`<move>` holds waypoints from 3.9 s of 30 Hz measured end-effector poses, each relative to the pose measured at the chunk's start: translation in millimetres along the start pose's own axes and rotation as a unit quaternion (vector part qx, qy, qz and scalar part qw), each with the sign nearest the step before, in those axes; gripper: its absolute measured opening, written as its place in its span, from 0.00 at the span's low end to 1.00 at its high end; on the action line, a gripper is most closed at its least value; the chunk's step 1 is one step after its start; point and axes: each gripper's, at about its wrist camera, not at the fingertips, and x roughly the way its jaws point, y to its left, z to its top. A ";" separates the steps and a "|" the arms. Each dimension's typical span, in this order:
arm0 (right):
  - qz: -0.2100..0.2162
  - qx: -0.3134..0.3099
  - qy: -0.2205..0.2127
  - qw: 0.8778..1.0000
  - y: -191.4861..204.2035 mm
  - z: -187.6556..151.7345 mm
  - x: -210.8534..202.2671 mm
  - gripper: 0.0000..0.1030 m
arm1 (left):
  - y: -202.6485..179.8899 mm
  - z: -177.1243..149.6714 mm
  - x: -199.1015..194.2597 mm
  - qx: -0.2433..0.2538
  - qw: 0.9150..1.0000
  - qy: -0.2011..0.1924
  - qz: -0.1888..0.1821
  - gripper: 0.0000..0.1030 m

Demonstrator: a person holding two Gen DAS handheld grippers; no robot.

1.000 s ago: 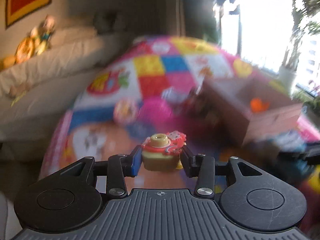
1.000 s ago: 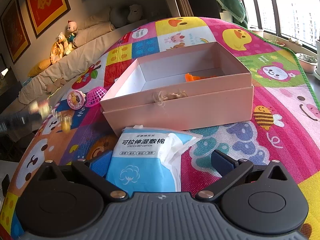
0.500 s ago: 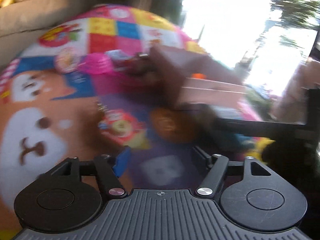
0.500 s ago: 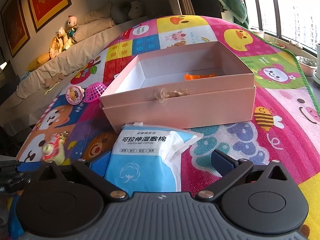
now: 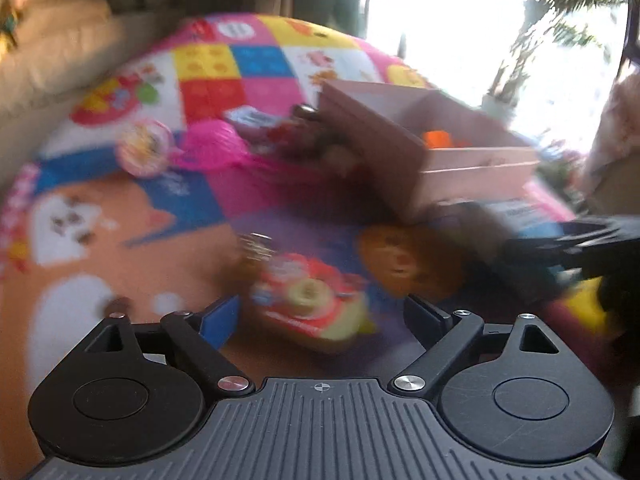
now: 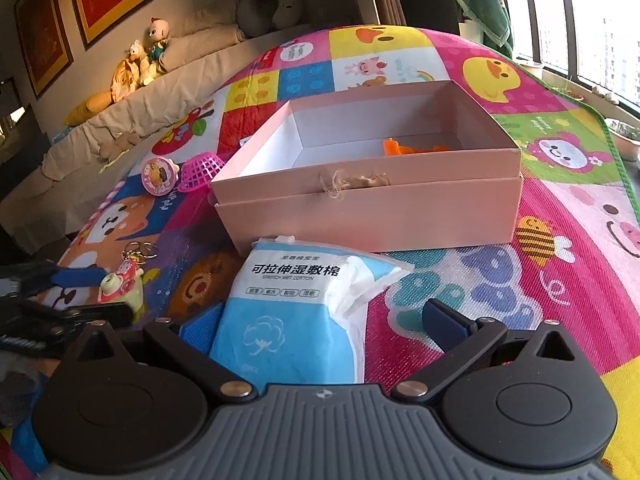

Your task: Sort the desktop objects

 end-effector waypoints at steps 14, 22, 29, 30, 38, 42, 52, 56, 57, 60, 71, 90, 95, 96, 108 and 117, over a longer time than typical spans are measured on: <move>0.005 0.004 -0.026 1.000 0.2 -1.8 -7.1 1.00 | -49.9 -5.0 10.9 0.031 0.997 -0.013 0.065 0.80; -0.013 -0.038 0.020 0.999 21.2 6.3 2.3 0.57 | -55.6 -5.2 0.8 0.067 0.993 -0.025 0.097 0.59; 0.055 -0.089 -0.022 0.994 25.7 54.0 -63.8 0.52 | -60.2 69.6 -53.4 0.084 0.988 -0.119 0.050 0.59; 0.052 -0.089 -0.052 0.993 23.4 67.8 -78.8 0.52 | -63.6 83.9 -57.4 0.093 0.985 -0.139 0.052 0.59; -0.022 -0.057 -0.185 0.981 -11.9 143.7 -111.4 0.52 | -91.1 165.5 -3.2 0.105 0.974 -0.198 0.021 0.59; -0.032 -0.036 -0.174 0.984 -27.7 151.5 -91.9 0.52 | -99.5 169.8 61.3 0.119 0.980 -0.161 0.025 0.60; -0.054 -0.024 -0.100 0.993 -50.6 146.2 -30.6 0.52 | -58.1 109.1 48.6 0.071 0.992 -0.098 0.032 0.93; -0.035 -0.017 -0.049 0.998 -47.1 138.8 2.7 0.52 | -38.7 79.9 35.6 0.056 0.993 -0.080 0.074 0.94; -0.029 -0.017 -0.038 0.999 -43.3 136.2 10.2 0.52 | -34.8 72.4 31.9 0.050 0.992 -0.076 0.089 0.95; -0.008 -0.014 0.000 1.000 -33.3 128.5 32.4 0.52 | -12.4 53.5 29.6 0.015 0.991 -0.058 0.122 0.97; -0.110 -0.053 0.051 0.991 -20.4 116.8 77.8 0.53 | 33.1 20.2 10.4 -0.051 0.985 -0.051 0.159 0.98; 0.023 -0.063 0.100 0.993 90.5 217.9 122.7 0.40 | 44.1 12.5 6.0 -0.104 0.983 -0.065 0.138 0.99; -0.037 0.012 0.146 0.989 72.9 253.8 212.9 0.40 | 48.2 11.0 4.6 -0.117 0.983 -0.070 0.124 0.99; -0.043 0.012 0.155 0.987 69.5 255.9 226.9 0.40 | 49.5 10.7 4.6 -0.122 0.983 -0.071 0.121 0.99; -0.022 -0.052 0.204 0.977 101.2 224.8 257.0 0.21 | 53.3 9.4 3.0 -0.137 0.982 -0.076 0.107 1.00; 0.049 -0.157 0.244 0.956 144.8 178.4 192.9 0.21 | 53.7 10.0 3.3 -0.140 0.982 -0.076 0.105 1.00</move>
